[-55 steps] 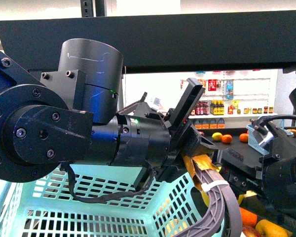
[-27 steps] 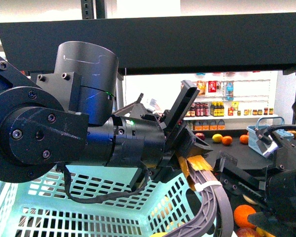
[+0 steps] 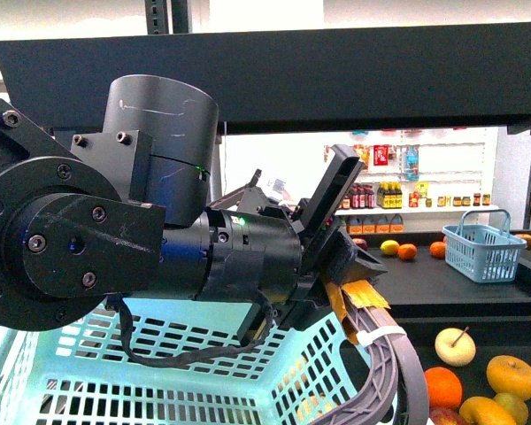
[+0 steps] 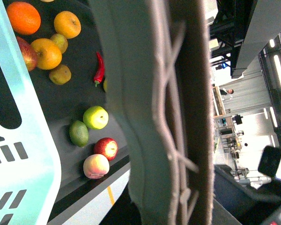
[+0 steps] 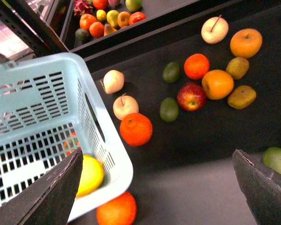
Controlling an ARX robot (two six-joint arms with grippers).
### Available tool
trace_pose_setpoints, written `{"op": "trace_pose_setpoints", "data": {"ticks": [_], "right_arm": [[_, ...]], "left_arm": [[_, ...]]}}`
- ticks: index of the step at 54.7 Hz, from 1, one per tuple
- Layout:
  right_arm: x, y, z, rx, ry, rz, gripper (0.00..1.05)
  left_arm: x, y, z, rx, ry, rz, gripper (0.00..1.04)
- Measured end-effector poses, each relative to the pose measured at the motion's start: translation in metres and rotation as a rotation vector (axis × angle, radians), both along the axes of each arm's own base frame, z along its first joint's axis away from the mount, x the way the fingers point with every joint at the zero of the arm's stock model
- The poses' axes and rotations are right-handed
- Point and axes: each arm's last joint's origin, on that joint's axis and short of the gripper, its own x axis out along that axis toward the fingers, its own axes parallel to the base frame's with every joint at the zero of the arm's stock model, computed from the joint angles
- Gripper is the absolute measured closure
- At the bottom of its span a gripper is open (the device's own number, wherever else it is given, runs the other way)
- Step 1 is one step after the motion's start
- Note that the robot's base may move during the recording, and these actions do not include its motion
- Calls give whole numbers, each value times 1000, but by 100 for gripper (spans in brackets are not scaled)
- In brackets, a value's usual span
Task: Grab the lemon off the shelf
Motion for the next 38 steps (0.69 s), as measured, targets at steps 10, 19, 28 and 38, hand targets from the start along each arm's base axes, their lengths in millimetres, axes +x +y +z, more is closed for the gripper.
{"op": "trace_pose_setpoints", "data": {"ticks": [10,19,28,38], "right_arm": [[-94,11,-12,-271,-256,24,32],[-112,13,-23,-323,-367,23,59],[-110,13,-42,-337,-340,31,88],[-111,13,-48,-344,-349,32,102]], "left_arm": [[0,0,0,0,0,-2,97],[0,0,0,0,-2,-1,97],[0,-1,0,-2,2,0,97],[0,-1,0,-1,0,-3,97]]}}
